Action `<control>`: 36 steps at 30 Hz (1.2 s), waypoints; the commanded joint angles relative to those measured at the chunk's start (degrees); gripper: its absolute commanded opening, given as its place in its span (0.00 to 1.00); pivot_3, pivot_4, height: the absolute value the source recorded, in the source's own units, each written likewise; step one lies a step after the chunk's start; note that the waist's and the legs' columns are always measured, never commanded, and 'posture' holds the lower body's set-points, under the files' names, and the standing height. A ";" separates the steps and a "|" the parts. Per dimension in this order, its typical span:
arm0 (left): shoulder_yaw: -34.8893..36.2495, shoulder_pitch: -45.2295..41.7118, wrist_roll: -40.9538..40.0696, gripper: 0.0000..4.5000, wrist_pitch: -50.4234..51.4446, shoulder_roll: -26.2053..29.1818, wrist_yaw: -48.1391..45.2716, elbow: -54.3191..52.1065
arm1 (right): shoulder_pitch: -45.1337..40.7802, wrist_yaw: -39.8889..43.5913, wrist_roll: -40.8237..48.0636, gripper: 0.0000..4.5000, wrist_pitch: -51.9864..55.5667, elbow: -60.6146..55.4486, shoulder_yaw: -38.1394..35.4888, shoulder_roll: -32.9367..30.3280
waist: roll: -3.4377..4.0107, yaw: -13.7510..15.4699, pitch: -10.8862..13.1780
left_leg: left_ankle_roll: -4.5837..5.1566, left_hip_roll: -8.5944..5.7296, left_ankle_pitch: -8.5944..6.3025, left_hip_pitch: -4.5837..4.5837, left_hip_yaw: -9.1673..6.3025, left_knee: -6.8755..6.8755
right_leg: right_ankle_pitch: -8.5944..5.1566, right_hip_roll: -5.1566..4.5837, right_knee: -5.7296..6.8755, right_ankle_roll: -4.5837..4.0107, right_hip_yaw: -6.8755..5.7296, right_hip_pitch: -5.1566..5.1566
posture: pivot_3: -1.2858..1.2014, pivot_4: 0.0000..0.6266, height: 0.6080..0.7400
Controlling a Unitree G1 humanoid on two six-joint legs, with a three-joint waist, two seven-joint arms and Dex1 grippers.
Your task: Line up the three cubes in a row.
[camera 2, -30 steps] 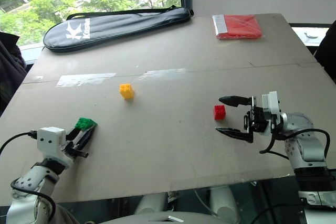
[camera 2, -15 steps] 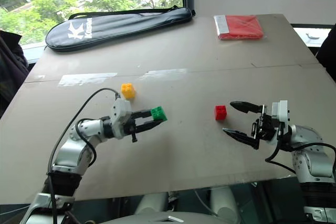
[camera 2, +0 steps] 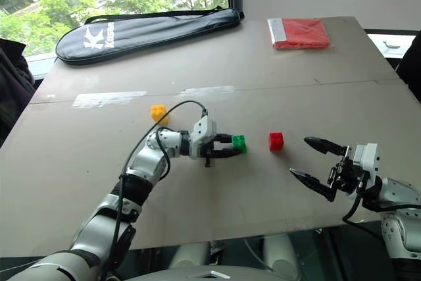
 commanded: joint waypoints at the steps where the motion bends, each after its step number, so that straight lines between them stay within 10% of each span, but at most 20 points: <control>1: -0.83 -1.72 1.66 0.28 -2.21 -0.62 -0.17 2.42 | 1.00 -0.82 0.43 1.00 -1.20 -2.33 -1.89 0.14 | 0.00 0.00 0.00 | 0.00 0.00 0.00 0.00 0.00 0.01 | 0.00 0.00 0.00 0.00 0.00 0.00 | 0.52 0.24 1.00; 8: -1.35 -2.87 3.21 0.28 -4.71 -1.53 -0.87 5.76 | 2.27 -1.36 0.50 1.00 -1.54 -2.68 -2.16 -0.06 | 0.00 0.64 0.00 | 0.00 -0.02 0.00 0.01 0.01 0.02 | 0.01 0.00 0.00 0.02 0.01 0.02 | 0.52 0.24 1.00; 15: -0.46 -2.45 3.87 0.99 -6.50 -1.73 1.01 6.22 | 1.92 -1.73 0.30 1.00 -1.13 -2.75 -1.68 -0.30 | 0.01 0.69 -0.01 | 0.00 -0.02 0.00 0.01 0.00 0.02 | 0.01 0.00 0.00 0.01 0.01 0.02 | 0.52 0.24 1.00; 30: 20.17 29.03 -20.50 0.99 11.43 3.44 13.58 -42.20 | -5.78 -1.49 1.59 1.00 1.85 -1.81 1.00 0.03 | 0.05 -0.61 0.03 | -0.01 0.30 0.00 0.01 -0.07 -0.07 | 0.01 -0.12 0.01 0.00 -0.01 -0.04 | 0.52 0.24 1.00; 36: 28.76 34.02 -10.29 0.99 10.11 -1.12 36.78 -41.82 | -8.66 -1.92 2.98 1.00 3.17 -0.37 1.43 1.60 | 0.04 0.82 0.02 | 0.00 0.15 0.01 0.11 -0.08 0.03 | -0.12 -0.17 0.02 -0.18 -0.05 0.08 | 0.52 0.24 1.00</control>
